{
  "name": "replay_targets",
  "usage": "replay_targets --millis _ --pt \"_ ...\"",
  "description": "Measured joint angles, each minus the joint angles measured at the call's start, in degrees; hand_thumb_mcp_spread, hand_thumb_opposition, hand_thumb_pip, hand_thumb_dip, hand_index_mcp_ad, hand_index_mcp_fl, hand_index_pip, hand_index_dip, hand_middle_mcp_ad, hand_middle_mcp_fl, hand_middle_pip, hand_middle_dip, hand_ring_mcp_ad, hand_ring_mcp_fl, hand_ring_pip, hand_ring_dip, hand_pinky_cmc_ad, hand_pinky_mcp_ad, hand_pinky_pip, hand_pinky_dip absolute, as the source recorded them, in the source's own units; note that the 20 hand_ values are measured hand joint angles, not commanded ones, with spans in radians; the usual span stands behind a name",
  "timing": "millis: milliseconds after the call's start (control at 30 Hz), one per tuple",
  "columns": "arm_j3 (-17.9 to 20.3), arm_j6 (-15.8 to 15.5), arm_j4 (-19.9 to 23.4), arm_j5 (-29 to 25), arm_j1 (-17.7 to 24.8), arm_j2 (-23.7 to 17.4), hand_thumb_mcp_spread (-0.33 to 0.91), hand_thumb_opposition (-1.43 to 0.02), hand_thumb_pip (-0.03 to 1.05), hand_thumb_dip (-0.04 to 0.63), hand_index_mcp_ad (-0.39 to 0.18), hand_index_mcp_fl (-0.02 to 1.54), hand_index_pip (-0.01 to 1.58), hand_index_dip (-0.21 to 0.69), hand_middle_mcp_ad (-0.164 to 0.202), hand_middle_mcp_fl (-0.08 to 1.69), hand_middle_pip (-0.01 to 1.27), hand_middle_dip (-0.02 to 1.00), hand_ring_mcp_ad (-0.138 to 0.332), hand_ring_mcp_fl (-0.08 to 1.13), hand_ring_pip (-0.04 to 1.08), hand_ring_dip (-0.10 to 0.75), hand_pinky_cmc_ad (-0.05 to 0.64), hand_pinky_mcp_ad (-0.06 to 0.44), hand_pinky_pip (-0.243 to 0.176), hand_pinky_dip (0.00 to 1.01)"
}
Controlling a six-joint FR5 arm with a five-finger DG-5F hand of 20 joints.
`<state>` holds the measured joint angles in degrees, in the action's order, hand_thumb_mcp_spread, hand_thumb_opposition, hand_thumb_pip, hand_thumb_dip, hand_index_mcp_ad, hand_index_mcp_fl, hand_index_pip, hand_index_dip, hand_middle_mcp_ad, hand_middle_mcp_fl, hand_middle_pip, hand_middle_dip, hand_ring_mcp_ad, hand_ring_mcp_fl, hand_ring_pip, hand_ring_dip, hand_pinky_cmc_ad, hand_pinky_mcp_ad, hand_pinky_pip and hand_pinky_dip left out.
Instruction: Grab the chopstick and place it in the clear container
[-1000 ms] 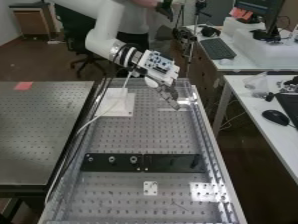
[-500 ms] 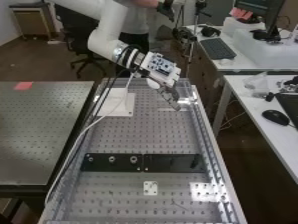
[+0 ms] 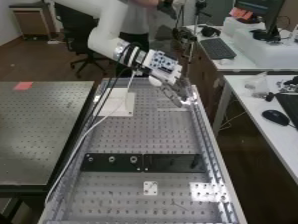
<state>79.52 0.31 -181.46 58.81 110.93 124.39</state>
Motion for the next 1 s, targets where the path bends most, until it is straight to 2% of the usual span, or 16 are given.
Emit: replay_targets --millis 100,167,300,367,433,500,533,567,633,733,833,867,933,967,1000 --pt "0.03 -0.45 0.39 0.03 -0.08 -0.33 0.40 -0.78 0.56 0.290 -0.096 0.62 0.08 0.346 0.009 0.70 0.10 0.67 0.089 0.26 0.06 0.489 0.312 0.298 -0.016 0.26" --pt "0.09 -0.66 0.75 0.16 -0.22 -0.67 0.37 -0.77 0.56 0.283 -0.096 0.56 0.07 0.346 0.012 0.65 0.09 0.67 0.089 0.23 0.06 0.478 0.316 0.295 -0.044 0.29" --pt "0.89 -0.92 2.83 1.28 -0.84 -2.48 0.30 -0.73 0.56 0.244 -0.096 0.47 0.04 0.372 0.010 0.50 0.08 0.67 0.086 0.16 0.05 0.471 0.347 0.295 -0.075 0.31" --pt "1.68 -1.27 4.18 2.05 -1.16 -3.55 0.27 -0.71 0.53 0.230 -0.096 0.40 0.03 0.398 0.012 0.43 0.07 0.66 0.087 0.10 0.06 0.475 0.344 0.295 -0.075 0.32" --pt "3.14 -1.73 6.26 3.28 -1.61 -5.26 0.22 -0.70 0.47 0.197 -0.096 0.33 0.03 0.415 0.009 0.33 0.07 0.62 0.084 0.07 0.05 0.442 0.360 0.314 -0.091 0.31" --pt "4.65 -2.01 8.18 3.84 -1.96 -6.76 0.18 -0.66 0.41 0.162 -0.096 0.25 0.02 0.428 0.026 0.24 0.07 0.57 0.101 0.05 0.06 0.424 0.379 0.311 -0.096 0.31" --pt "5.91 -2.40 9.57 4.39 -2.19 -7.92 0.15 -0.65 0.39 0.134 -0.093 0.20 0.02 0.429 0.030 0.18 0.07 0.54 0.117 0.04 0.05 0.394 0.379 0.326 -0.099 0.31" --pt "6.49 -2.62 10.14 4.65 -2.29 -8.45 0.15 -0.64 0.38 0.117 -0.096 0.15 0.02 0.426 0.033 0.13 0.08 0.52 0.113 0.02 0.06 0.379 0.393 0.328 -0.105 0.31" --pt "9.69 -4.24 13.05 6.08 -2.82 -11.31 0.13 -0.63 0.38 0.066 -0.099 0.10 0.02 0.393 0.044 0.09 0.07 0.45 0.134 0.02 0.05 0.312 0.396 0.340 -0.106 0.28" --pt "12.58 -7.06 15.11 7.10 -3.32 -14.15 0.10 -0.62 0.38 0.021 -0.101 0.09 0.02 0.314 0.044 0.06 0.07 0.34 0.131 0.01 0.05 0.223 0.429 0.349 -0.112 0.24" --pt "15.15 -11.45 16.33 8.34 -4.22 -17.56 0.10 -0.62 0.38 0.012 -0.101 0.07 0.04 0.284 0.042 0.07 0.09 0.31 0.131 0.01 0.06 0.180 0.428 0.346 -0.124 0.21" --pt "15.41 -11.94 16.42 8.50 -4.36 -17.97 0.10 -0.62 0.38 0.005 -0.103 0.07 0.05 0.281 0.042 0.07 0.09 0.28 0.131 0.02 0.05 0.164 0.428 0.346 -0.124 0.20" --pt "17.00 -15.57 16.88 9.58 -5.55 -21.06 0.08 -0.60 0.39 -0.002 -0.101 0.05 0.05 0.267 0.042 0.07 0.10 0.25 0.133 0.01 0.06 0.133 0.431 0.346 -0.124 0.19" --pt "17.10 -15.86 16.91 9.70 -5.66 -21.30 0.09 -0.60 0.39 -0.010 -0.101 0.06 0.05 0.255 0.045 0.07 0.10 0.25 0.133 0.01 0.06 0.129 0.431 0.346 -0.124 0.18" --pt "17.67 -17.66 17.11 10.42 -6.42 -22.80 0.08 -0.60 0.40 -0.007 -0.101 0.06 0.04 0.250 0.042 0.07 0.10 0.25 0.133 0.01 0.06 0.129 0.433 0.349 -0.124 0.18"
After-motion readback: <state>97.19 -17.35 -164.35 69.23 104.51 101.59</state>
